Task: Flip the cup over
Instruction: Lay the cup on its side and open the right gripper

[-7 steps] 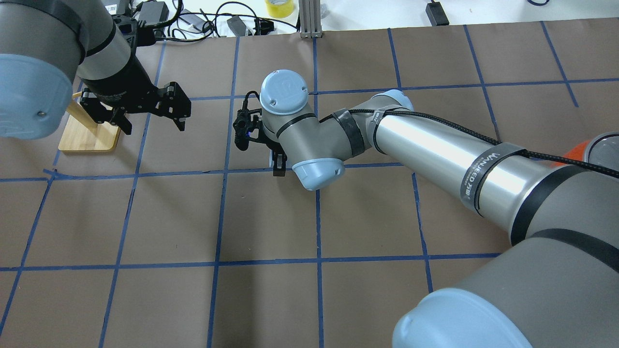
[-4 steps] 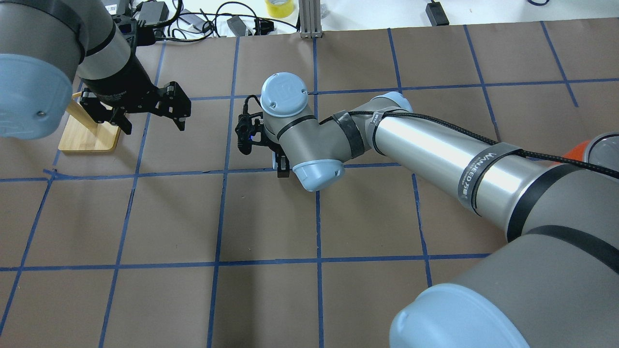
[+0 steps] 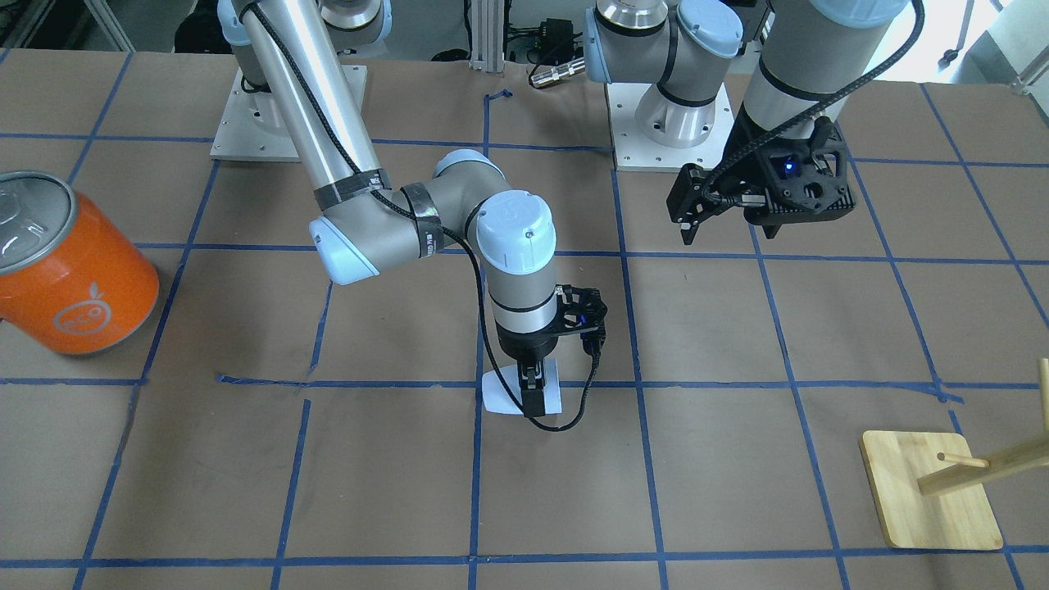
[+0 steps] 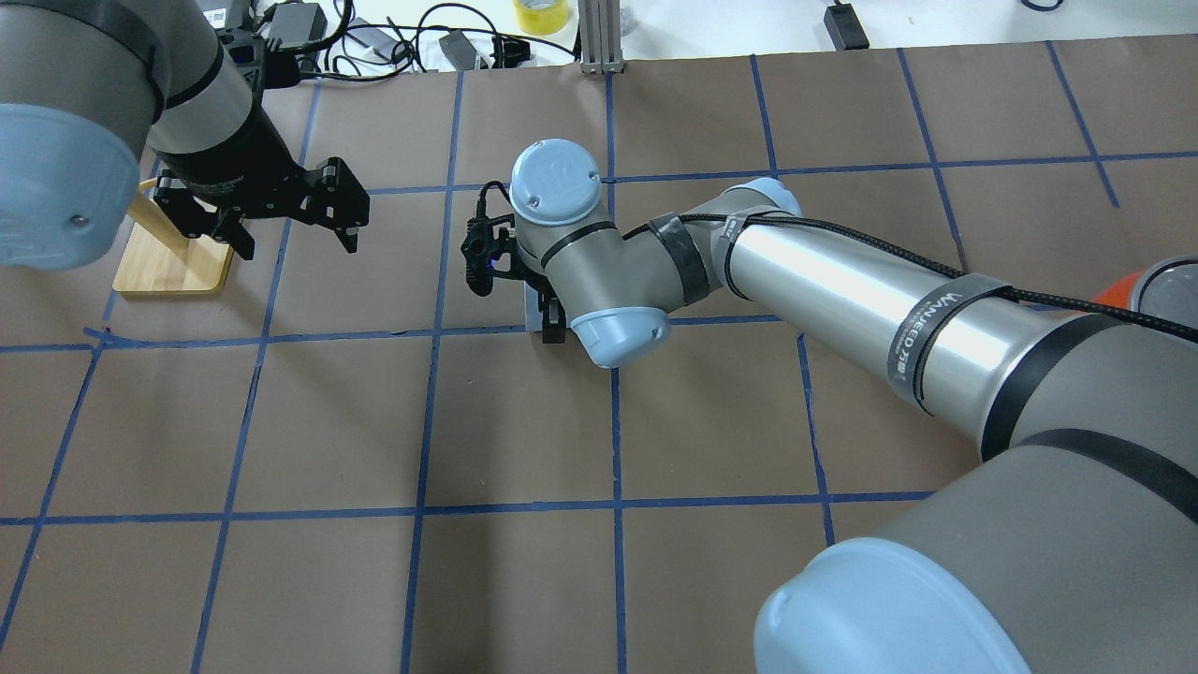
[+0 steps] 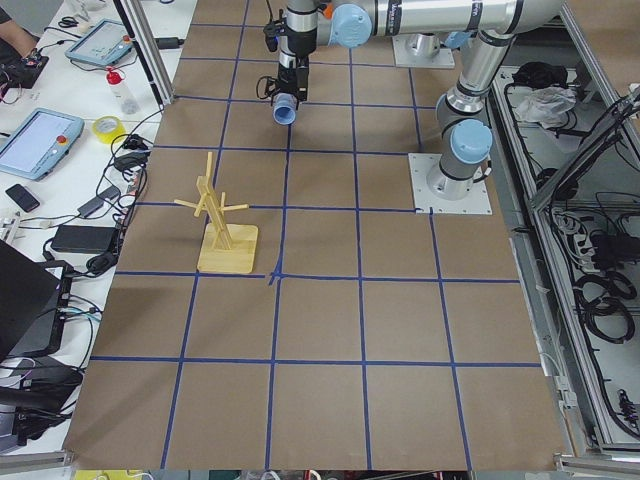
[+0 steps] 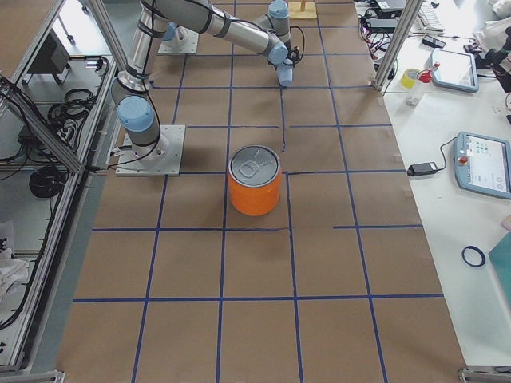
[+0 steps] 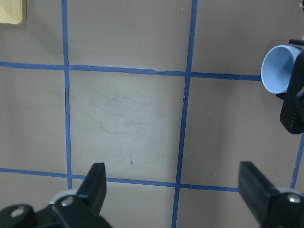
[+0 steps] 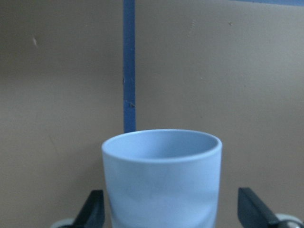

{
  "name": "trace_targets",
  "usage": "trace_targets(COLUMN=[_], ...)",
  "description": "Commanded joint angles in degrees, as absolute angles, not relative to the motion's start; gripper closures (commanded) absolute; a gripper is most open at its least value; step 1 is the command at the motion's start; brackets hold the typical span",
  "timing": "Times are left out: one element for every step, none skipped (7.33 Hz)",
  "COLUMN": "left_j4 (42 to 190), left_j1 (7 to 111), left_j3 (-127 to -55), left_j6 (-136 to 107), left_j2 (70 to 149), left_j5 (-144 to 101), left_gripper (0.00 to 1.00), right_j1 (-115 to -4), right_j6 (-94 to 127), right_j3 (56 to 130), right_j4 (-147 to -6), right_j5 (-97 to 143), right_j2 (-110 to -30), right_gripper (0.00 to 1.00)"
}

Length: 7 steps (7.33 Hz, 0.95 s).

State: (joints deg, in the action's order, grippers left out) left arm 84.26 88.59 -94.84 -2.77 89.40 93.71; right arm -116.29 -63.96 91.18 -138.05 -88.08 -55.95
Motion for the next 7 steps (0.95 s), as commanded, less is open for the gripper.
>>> trace_targets(left_j4=[84.03, 84.02, 84.02, 84.11, 83.85, 80.63, 76.33], left_j1=[88.59, 88.59, 88.33, 87.46, 87.19, 87.19, 87.19], left_j3=[-94.83, -94.75, -94.22, -93.96, -94.48, -94.83, -94.92], left_j6=[-2.55, -2.9, -2.9, -2.38, -2.29, -2.89, -3.34], left_j2=[89.73, 89.82, 90.0, 90.09, 90.7, 92.97, 95.34], left_j5=[93.6, 93.52, 93.52, 93.25, 93.25, 92.29, 86.11], left_gripper=[0.0, 0.0, 0.0, 0.0, 0.0, 0.0, 0.0], right_j1=[-114.01, -111.64, -108.14, -106.54, -104.09, -100.06, -96.54], right_j6=[-63.11, -62.67, -60.93, -58.39, -57.75, -56.7, -55.82], right_j3=[89.83, 89.65, 89.74, 89.74, 89.65, 89.65, 89.65], right_j4=[-132.93, -127.84, -123.7, -120.36, -115.89, -113.58, -109.47], right_j5=[-88.95, -88.77, -88.51, -88.77, -89.03, -89.03, -88.69], right_j2=[-59.04, -62.63, -65.8, -69.48, -73.09, -76.26, -79.07], right_gripper=[0.0, 0.0, 0.0, 0.0, 0.0, 0.0, 0.0])
